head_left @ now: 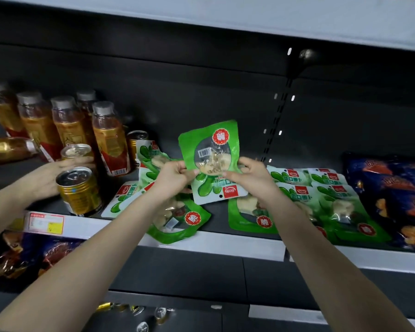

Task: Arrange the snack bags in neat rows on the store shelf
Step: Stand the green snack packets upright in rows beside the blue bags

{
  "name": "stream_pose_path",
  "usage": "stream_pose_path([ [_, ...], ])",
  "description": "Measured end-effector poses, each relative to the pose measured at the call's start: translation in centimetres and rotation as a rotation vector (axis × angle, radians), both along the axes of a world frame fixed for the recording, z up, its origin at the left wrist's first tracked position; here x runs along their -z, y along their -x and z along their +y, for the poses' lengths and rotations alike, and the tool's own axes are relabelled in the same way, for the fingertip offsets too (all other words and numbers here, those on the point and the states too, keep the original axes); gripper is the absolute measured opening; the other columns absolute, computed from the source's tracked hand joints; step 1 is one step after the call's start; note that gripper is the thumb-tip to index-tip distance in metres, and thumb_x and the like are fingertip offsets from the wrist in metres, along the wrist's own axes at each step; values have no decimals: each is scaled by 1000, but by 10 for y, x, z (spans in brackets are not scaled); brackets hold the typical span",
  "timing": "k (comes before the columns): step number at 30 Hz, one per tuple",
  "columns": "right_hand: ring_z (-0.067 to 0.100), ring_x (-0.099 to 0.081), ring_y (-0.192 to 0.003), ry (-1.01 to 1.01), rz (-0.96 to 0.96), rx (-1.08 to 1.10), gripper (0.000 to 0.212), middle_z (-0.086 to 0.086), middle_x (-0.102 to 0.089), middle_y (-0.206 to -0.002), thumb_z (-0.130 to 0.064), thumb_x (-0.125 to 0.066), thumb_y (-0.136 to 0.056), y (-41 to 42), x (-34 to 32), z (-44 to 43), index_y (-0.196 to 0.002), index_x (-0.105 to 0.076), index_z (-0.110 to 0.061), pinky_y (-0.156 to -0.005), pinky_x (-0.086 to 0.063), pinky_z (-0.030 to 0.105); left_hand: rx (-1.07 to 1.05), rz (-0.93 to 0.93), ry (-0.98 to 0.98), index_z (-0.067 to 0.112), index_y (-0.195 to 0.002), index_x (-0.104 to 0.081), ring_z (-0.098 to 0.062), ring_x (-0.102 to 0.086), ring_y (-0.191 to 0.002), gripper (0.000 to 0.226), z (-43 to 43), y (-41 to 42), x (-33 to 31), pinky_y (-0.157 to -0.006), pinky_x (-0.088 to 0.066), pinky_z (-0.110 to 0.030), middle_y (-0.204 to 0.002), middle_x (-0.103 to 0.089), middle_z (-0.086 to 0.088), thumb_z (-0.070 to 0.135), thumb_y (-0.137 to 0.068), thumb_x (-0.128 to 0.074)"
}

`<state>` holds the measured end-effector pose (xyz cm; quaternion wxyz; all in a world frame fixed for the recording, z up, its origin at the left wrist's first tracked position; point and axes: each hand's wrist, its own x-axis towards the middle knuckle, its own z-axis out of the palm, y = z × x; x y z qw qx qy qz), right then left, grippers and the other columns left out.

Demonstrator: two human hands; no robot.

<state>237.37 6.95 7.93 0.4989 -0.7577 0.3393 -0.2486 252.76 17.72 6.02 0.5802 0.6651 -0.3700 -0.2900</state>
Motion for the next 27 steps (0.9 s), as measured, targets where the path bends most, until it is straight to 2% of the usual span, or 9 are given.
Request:
stream_pose_path([
  [5,13,-60,-84,339,-149,-17,29,-8,-64,-87,6,-71,-73,-11,20,0,-89,-64,-17,-79,-46,22,-16,-439,180,15,-93,-74,3,-62,-84,32,3,-22,11,-82,-44,-9,-95,-70,3,-11,-77,-64],
  [8,19,-55,-97,700,66,-44,33,-4,-62,-101,-4,-75,-72,-16,44,-4,-99,-71,-22,-83,-43,30,-47,-862,81,18,-90,-77,-17,-56,-98,45,10,-39,29,-90,-38,-19,-106,-70,-2,-19,-72,-57],
  [10,18,-50,-106,743,264,-79,50,0,-56,-116,5,-68,-76,-19,58,0,-115,-68,-27,-89,-43,27,-11,-1016,-6,23,-87,-77,-27,-57,-100,47,15,-49,40,-92,-44,-32,-105,-71,1,-16,-70,-59],
  [14,20,-50,-119,729,430,-222,77,-1,-42,-139,23,-47,-75,-17,68,5,-132,-55,-28,-95,-46,26,97,-1086,-136,29,-90,-76,-24,-60,-110,44,19,-56,42,-96,-46,-40,-110,-70,5,-9,-75,-60],
  [19,18,-52,-122,685,170,-238,67,1,-50,-139,18,-64,-72,-13,62,-3,-126,-60,-21,-104,-38,21,80,-1024,53,11,-92,-76,-13,-64,-100,42,9,-58,27,-96,-36,-10,-102,-72,-6,-20,-71,-57],
  [21,18,-50,-125,688,145,-181,72,0,-47,-142,24,-60,-70,-16,57,-11,-126,-60,-21,-105,-36,18,39,-1050,95,8,-94,-75,-15,-63,-99,43,2,-58,25,-97,-31,-9,-102,-72,-9,-22,-70,-56],
  [23,18,-46,-129,695,254,-187,81,-4,-35,-151,25,-55,-71,-19,50,-14,-135,-51,-25,-103,-40,20,78,-1124,27,8,-102,-73,-23,-63,-107,48,-8,-63,28,-101,-31,-16,-110,-69,-12,-22,-70,-53],
  [26,17,-54,-117,686,627,-280,101,-13,0,-158,24,-46,-72,-24,46,-10,-148,-19,-37,-68,-52,19,263,-1150,-222,12,-125,-59,-24,-49,-127,64,-22,-70,37,-111,-29,-26,-134,-55,-11,-22,-73,-45],
  [27,21,-49,-125,689,707,-305,104,-14,6,-158,22,-44,-73,-25,47,-8,-149,-11,-40,-69,-52,20,313,-1149,-296,14,-130,-55,-22,-45,-131,67,-25,-71,39,-112,-29,-28,-138,-51,-9,-21,-74,-43],
])
